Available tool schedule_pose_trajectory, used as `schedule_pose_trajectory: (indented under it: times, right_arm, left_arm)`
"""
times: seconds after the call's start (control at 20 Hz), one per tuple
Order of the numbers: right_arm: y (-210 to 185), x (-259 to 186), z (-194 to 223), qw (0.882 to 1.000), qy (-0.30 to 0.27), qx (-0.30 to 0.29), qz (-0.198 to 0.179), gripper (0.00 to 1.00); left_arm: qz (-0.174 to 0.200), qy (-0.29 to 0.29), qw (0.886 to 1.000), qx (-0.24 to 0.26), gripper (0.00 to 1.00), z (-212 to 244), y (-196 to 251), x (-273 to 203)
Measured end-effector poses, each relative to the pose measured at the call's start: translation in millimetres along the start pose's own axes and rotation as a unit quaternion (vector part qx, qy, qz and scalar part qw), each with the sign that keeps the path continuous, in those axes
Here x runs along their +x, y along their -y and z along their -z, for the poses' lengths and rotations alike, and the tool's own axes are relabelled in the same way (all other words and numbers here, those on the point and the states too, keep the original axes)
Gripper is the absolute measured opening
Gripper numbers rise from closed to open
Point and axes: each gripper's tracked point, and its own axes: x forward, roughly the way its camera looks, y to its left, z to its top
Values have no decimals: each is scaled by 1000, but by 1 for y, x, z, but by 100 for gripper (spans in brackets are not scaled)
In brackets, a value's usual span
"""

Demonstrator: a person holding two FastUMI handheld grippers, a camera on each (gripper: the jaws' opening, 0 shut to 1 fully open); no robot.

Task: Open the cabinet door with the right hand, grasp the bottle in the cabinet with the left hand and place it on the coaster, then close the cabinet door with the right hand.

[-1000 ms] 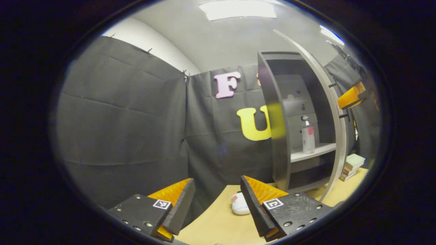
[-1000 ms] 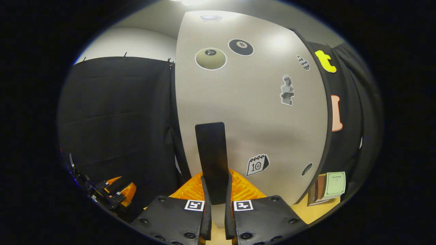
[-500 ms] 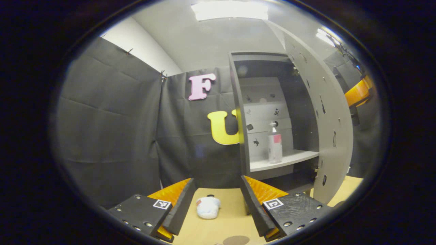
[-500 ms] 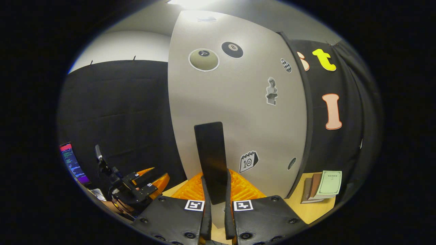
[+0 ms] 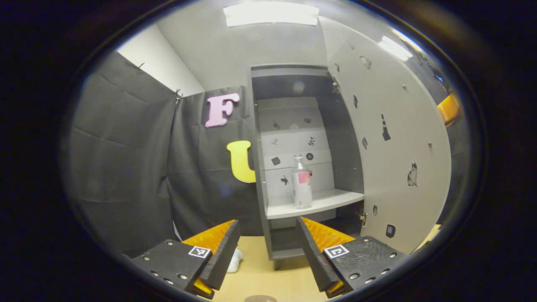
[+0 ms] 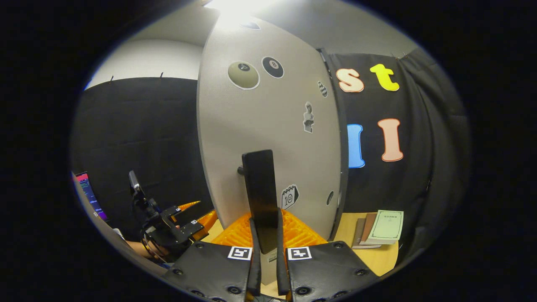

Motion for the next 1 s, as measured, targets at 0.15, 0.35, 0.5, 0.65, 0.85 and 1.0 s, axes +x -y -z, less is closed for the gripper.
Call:
schedule_pose_trajectory:
  times: [0.15,0.35,0.5,0.65,0.85,1.0]
  right_arm:
    - [13,-16,-4,1000,7,-2,21,17]
    - [34,-18,-5,999,19,7,49,16]
    - [55,-17,-9,996,33,15,79,16]
    - [40,-10,-15,997,43,58,30,16]
    - [37,-17,-22,999,46,24,15,16]
    - [31,-46,-30,997,64,31,-14,17]
  left_arm:
    - [8,3,1000,-1,82,-5,24,1]
    - [14,6,1000,1,81,-11,55,-4]
    - [12,2,1000,5,81,-11,74,-11]
    - [5,-4,1000,8,82,-9,88,-17]
    - [-8,-8,1000,19,81,-13,104,-13]
    - [-8,-8,1000,22,81,-17,113,-2]
